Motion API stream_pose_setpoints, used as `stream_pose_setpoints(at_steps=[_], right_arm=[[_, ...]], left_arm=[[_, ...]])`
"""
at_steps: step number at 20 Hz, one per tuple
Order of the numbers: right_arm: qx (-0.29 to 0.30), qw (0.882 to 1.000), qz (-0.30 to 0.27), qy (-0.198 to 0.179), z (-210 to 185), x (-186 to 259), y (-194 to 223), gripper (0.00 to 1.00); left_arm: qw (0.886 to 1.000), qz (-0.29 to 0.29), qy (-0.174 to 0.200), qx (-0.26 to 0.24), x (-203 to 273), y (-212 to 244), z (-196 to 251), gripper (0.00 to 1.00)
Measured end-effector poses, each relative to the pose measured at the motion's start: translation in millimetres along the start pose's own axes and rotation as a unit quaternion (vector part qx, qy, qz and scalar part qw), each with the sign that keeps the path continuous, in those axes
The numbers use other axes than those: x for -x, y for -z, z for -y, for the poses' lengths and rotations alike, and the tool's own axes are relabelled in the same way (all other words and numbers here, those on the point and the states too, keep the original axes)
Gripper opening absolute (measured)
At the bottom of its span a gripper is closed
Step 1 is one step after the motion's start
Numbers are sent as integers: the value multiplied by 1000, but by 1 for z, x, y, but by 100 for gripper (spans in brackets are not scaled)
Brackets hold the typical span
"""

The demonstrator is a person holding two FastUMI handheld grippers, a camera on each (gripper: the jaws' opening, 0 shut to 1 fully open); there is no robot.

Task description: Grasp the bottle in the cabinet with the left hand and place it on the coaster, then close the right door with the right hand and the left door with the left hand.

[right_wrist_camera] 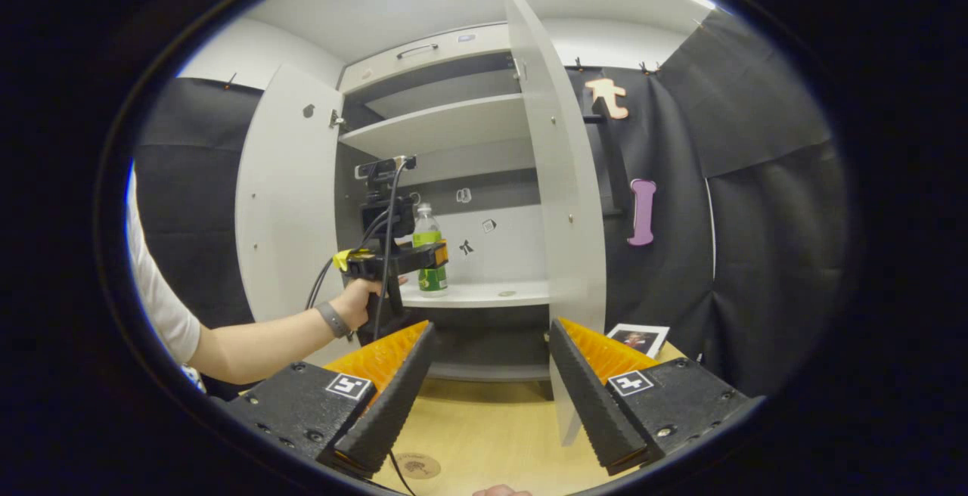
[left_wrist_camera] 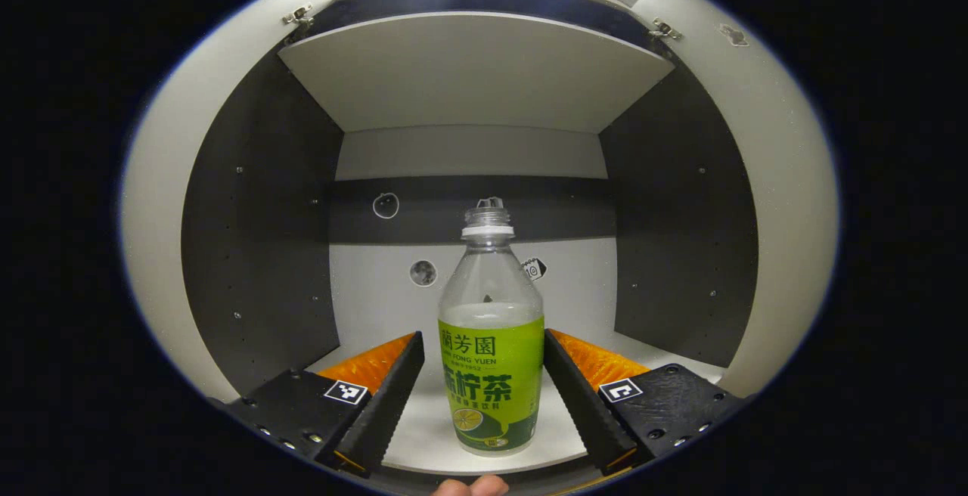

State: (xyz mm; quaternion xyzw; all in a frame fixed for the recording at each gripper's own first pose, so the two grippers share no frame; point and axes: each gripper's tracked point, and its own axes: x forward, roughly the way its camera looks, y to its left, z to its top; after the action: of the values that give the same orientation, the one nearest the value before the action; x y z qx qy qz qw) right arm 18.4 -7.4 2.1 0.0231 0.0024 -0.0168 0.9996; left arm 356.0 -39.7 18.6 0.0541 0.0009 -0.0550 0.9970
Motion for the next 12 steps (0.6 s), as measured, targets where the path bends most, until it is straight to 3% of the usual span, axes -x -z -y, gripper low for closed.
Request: stream_pose_setpoints(at_steps=[3,5,6,9,10,12], right_arm=[[-1,1000,3,3,2,-2,-2,99],[-1,1000,4,5,3,-1,-2,99],[-2,1000,4,6,4,-1,-1,99],[-4,1000,3,3,2,0,-1,99],[-3,1000,3,0,1,1,-3,94],[-2,1000,3,-6,-1,3,-2,99]], left_arm=[[1000,-6,11,17,-5,1,1,95],[1000,-7,6,14,-6,1,-1,79],[1000,-8,9,15,-4,2,0,76],[1000,-2,22,18,8,-6,5,71],[1000,3,25,16,12,-11,6,75],[999,14,34,20,31,-21,9,71]])
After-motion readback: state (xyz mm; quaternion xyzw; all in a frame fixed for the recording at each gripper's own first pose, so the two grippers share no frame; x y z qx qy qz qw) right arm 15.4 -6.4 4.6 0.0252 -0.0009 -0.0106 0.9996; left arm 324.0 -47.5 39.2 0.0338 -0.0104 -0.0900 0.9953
